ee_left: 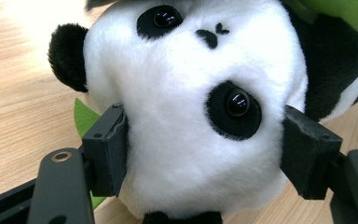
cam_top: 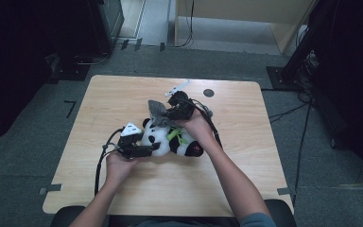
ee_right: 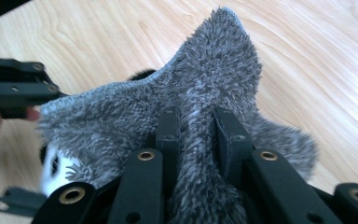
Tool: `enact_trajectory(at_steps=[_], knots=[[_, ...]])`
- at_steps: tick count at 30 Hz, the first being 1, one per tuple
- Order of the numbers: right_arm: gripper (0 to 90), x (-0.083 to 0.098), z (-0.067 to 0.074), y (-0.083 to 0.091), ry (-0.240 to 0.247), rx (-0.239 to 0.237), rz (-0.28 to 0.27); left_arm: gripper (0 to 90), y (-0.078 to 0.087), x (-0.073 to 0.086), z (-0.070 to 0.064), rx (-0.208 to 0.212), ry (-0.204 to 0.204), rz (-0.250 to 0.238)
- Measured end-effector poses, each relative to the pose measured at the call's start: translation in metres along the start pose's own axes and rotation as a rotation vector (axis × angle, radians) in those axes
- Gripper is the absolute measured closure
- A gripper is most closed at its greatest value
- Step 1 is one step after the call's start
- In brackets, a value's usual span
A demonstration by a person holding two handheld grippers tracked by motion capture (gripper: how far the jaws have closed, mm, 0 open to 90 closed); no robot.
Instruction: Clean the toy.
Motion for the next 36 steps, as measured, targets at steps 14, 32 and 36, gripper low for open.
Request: enact_trajectory(at_steps=[14, 32, 36], knots=[[75.4, 0.008, -0.03, 0.036, -0.018, 0.096, -0.041, 22.5, -0.001, 0.001, 0.0, 0.008, -0.021, -0.021], [75.2, -0.035, 0.024, 0.018, 0.046, -0.015, -0.088, 13.3, -0.001, 0.0, 0.0, 0.025, -0.017, -0.047], [75.1, -0.035, 0.028, 0.006, 0.04, -0.037, -0.075, 13.2, -0.001, 0.0, 0.0, 0.022, -0.017, -0.046]])
Point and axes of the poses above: each handheld gripper's, and its own axes: y roughly backward along the jaws, x roughly out of its underside, z roughly to its left, the point moved 9 cm from there along -y, roughly forward along the jaws, and after that the axes turned 3 degrees about z, right-handed, at the moved point
